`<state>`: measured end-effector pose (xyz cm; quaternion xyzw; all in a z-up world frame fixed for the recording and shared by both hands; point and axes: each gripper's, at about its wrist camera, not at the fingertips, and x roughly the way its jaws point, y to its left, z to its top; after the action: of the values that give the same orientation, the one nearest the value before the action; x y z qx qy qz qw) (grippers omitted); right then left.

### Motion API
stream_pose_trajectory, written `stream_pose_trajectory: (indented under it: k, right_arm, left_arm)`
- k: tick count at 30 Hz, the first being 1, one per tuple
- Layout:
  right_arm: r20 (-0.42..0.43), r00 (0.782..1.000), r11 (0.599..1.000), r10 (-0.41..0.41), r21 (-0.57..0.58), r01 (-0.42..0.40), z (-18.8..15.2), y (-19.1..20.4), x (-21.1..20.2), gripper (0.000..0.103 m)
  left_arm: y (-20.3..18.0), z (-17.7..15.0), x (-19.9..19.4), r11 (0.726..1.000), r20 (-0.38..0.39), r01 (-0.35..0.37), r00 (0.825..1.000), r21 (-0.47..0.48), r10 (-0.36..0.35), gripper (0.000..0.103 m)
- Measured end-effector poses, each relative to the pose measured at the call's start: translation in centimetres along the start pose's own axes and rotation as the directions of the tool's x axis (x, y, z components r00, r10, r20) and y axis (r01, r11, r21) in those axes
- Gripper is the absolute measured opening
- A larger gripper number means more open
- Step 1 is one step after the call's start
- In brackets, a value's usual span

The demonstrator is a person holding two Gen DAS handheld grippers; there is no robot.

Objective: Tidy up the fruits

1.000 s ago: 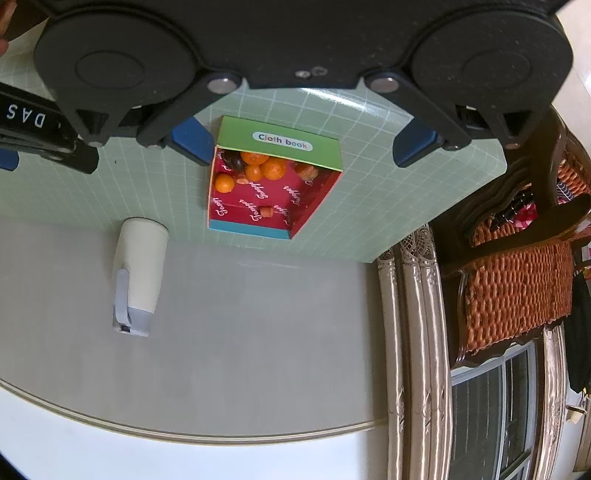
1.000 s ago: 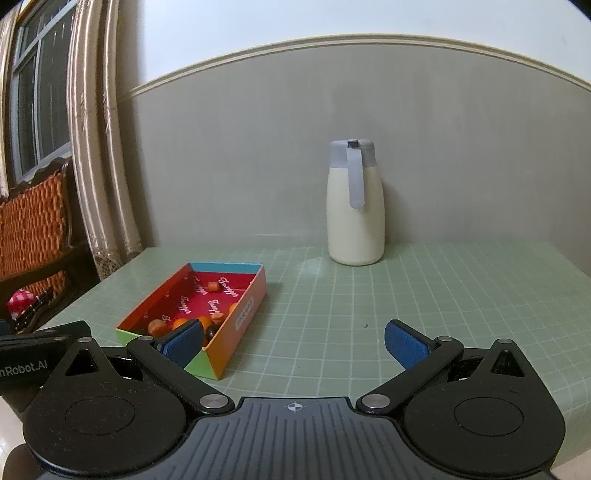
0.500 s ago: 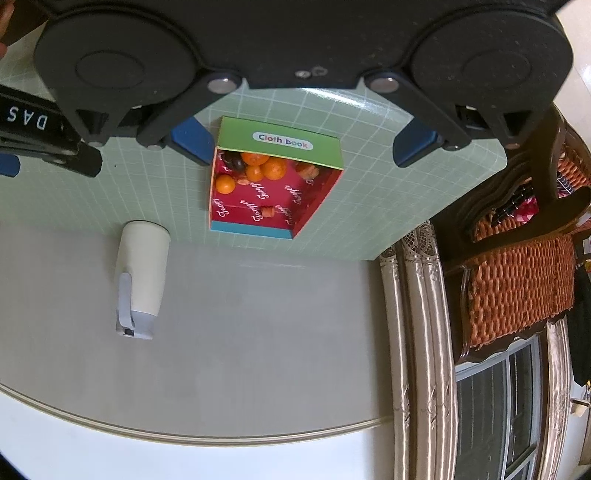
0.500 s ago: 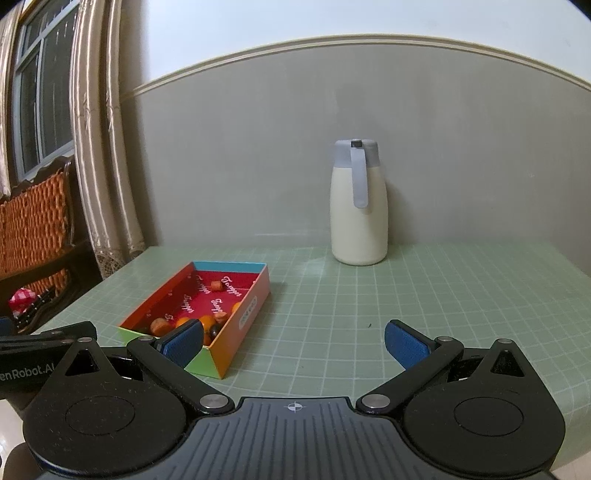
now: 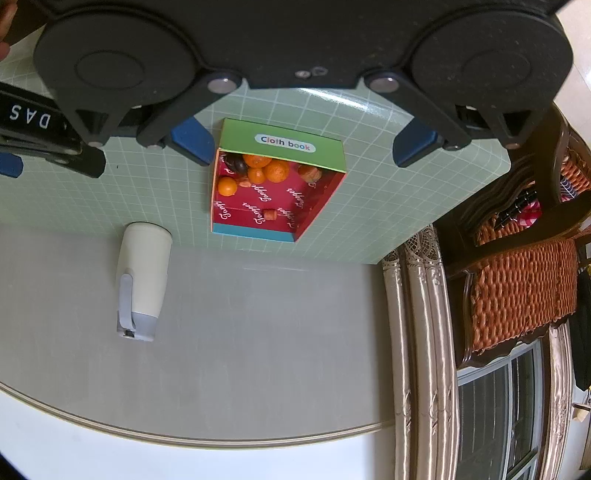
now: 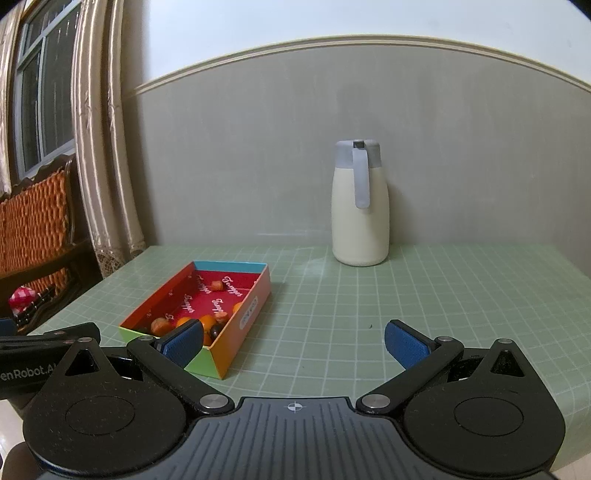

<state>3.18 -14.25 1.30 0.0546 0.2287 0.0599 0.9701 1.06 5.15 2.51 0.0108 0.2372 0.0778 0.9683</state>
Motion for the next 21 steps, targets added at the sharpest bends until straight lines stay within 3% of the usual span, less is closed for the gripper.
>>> stream_pose_trajectory:
  k: [21]
  right_arm:
    - [-0.001, 1.000, 1.000, -0.007, -0.002, 0.007, 0.06, 0.11, 0.23, 0.103]
  left_arm:
    - [-0.30, 0.03, 0.22, 1.000, -0.003, 0.005, 1.000, 0.002, -0.005, 0.097]
